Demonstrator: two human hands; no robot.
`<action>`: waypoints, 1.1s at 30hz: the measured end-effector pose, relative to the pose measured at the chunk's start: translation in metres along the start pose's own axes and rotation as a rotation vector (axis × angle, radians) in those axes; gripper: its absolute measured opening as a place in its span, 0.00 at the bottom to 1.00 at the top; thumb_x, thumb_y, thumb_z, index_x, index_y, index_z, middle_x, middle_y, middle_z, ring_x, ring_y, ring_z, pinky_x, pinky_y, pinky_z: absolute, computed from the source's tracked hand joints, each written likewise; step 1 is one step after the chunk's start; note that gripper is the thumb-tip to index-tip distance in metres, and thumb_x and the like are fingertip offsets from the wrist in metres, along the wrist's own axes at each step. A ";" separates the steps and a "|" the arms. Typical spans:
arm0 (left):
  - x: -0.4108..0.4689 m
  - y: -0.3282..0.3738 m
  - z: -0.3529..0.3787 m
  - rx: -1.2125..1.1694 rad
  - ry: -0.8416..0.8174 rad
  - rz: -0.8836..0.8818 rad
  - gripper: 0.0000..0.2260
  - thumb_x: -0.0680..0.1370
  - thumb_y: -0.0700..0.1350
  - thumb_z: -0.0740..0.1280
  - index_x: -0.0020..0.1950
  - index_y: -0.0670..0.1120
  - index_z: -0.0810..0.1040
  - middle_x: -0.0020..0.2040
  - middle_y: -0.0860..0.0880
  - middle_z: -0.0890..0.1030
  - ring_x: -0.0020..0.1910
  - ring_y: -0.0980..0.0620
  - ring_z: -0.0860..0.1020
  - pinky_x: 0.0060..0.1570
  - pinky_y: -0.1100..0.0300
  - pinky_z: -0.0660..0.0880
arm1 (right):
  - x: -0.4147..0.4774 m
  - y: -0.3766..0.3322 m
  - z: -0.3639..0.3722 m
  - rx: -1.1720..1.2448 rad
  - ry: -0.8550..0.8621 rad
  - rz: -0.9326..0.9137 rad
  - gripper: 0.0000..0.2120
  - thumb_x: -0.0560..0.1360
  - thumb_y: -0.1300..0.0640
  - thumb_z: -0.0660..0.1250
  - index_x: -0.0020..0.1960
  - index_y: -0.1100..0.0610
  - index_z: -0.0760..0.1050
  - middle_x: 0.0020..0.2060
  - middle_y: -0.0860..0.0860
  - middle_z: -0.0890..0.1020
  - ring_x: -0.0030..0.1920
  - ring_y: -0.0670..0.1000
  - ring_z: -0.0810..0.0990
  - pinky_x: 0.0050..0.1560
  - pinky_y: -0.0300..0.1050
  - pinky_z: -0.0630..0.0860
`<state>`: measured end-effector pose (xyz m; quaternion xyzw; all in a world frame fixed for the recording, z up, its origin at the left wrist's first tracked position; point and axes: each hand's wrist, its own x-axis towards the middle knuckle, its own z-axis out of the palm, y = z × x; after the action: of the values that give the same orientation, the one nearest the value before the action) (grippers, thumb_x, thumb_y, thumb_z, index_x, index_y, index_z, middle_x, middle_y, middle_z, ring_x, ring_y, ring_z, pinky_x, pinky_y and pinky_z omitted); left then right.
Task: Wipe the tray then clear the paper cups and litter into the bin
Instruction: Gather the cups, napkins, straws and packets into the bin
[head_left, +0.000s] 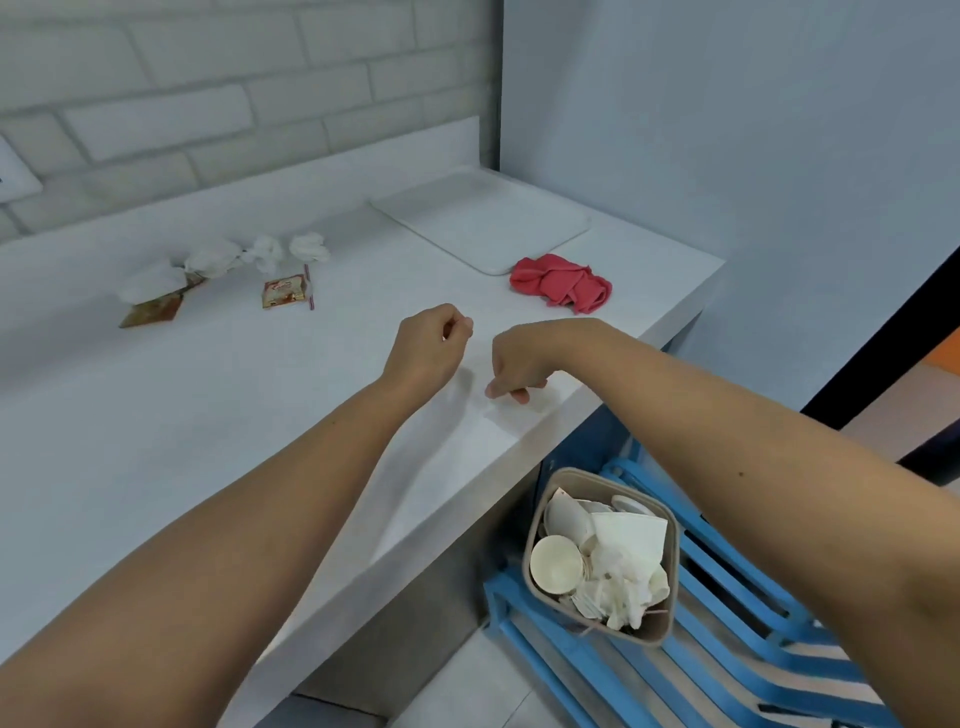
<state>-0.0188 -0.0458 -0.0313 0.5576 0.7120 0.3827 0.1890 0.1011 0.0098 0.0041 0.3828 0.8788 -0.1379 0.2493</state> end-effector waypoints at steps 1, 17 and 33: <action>0.003 -0.006 -0.008 0.008 0.008 -0.006 0.11 0.80 0.45 0.59 0.48 0.40 0.78 0.43 0.49 0.78 0.42 0.51 0.74 0.38 0.66 0.68 | 0.005 -0.008 -0.007 -0.004 0.037 -0.007 0.21 0.78 0.50 0.59 0.29 0.56 0.72 0.26 0.50 0.69 0.27 0.49 0.66 0.32 0.39 0.63; 0.067 -0.150 -0.134 0.280 0.001 -0.168 0.06 0.78 0.44 0.62 0.48 0.43 0.77 0.57 0.43 0.72 0.56 0.44 0.72 0.52 0.55 0.71 | 0.120 -0.117 -0.063 0.108 0.315 -0.104 0.10 0.77 0.55 0.60 0.44 0.61 0.74 0.56 0.58 0.79 0.49 0.56 0.77 0.38 0.43 0.65; 0.152 -0.209 -0.161 0.050 0.021 -0.382 0.22 0.71 0.47 0.73 0.63 0.46 0.71 0.66 0.46 0.65 0.65 0.45 0.67 0.63 0.54 0.68 | 0.219 -0.118 -0.096 0.261 0.527 -0.066 0.10 0.76 0.60 0.59 0.54 0.58 0.76 0.54 0.53 0.78 0.54 0.53 0.75 0.45 0.44 0.70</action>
<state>-0.3126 0.0251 -0.0630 0.4130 0.8161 0.3278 0.2366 -0.1464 0.1044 -0.0289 0.4053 0.9001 -0.1539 -0.0434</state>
